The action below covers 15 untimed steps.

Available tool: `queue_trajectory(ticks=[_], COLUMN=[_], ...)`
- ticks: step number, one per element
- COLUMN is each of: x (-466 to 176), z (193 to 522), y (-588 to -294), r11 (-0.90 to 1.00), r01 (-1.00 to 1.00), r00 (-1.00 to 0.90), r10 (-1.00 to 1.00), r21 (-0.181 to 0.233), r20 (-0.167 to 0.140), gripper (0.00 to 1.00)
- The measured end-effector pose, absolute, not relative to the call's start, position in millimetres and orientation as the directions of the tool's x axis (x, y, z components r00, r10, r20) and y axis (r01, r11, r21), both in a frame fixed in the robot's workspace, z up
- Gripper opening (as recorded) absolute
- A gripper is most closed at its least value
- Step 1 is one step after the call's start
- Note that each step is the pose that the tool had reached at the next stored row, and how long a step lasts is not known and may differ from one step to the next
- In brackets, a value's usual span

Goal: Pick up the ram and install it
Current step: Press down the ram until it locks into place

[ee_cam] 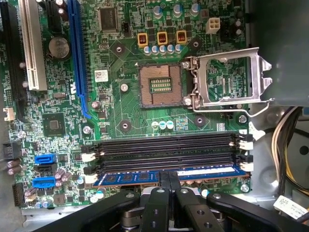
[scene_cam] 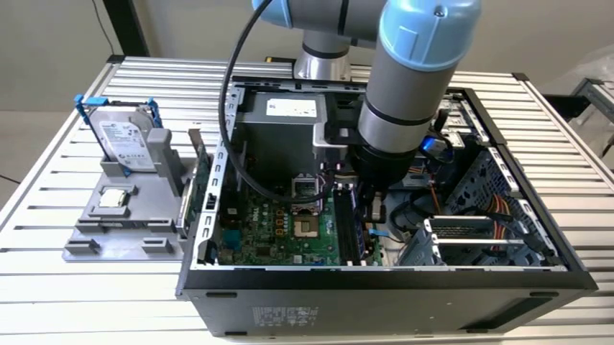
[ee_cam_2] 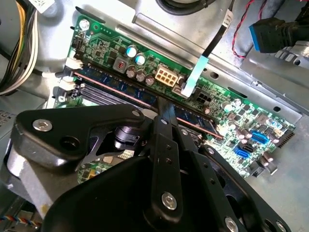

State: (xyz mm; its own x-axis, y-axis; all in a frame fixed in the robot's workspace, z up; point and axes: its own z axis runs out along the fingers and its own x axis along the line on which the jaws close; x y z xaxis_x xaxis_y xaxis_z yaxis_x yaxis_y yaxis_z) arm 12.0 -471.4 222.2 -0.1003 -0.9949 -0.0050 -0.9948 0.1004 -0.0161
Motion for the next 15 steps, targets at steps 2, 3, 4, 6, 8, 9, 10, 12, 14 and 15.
queue_trajectory(ticks=[2,3,4,6,8,9,10,12,14,15], x=[12.0,12.0,12.0,12.0,12.0,12.0,12.0,12.0,12.0,12.0], z=[221.2,220.8,220.2,218.8,217.4,216.9,216.9,216.8,216.8,216.8], y=[-471.3,-471.3,-471.2,-471.3,-471.4,-471.4,-471.3,-471.2,-471.2,-471.2], r11=[0.1,0.1,0.1,0.1,0.1,0.1,0.1,0.1,0.1,0.1], r01=[-0.995,-0.995,-0.995,-0.995,-0.995,-0.995,-0.995,-0.995,-0.995,-0.995], r00=[-0.1,-0.1,-0.1,-0.1,-0.1,-0.1,-0.1,-0.1,-0.1,-0.1], r10=[-0.995,-0.995,-0.995,-0.995,-0.995,-0.995,-0.995,-0.995,-0.995,-0.995], r21=[-0.016,-0.016,-0.016,-0.016,-0.016,-0.016,-0.016,-0.016,-0.016,-0.016], r20=[-0.005,-0.005,-0.005,-0.005,-0.005,-0.005,-0.005,-0.005,-0.005,-0.005], gripper=[0.0,0.0,0.0,0.0,0.0,0.0,0.0,0.0,0.0,0.0])
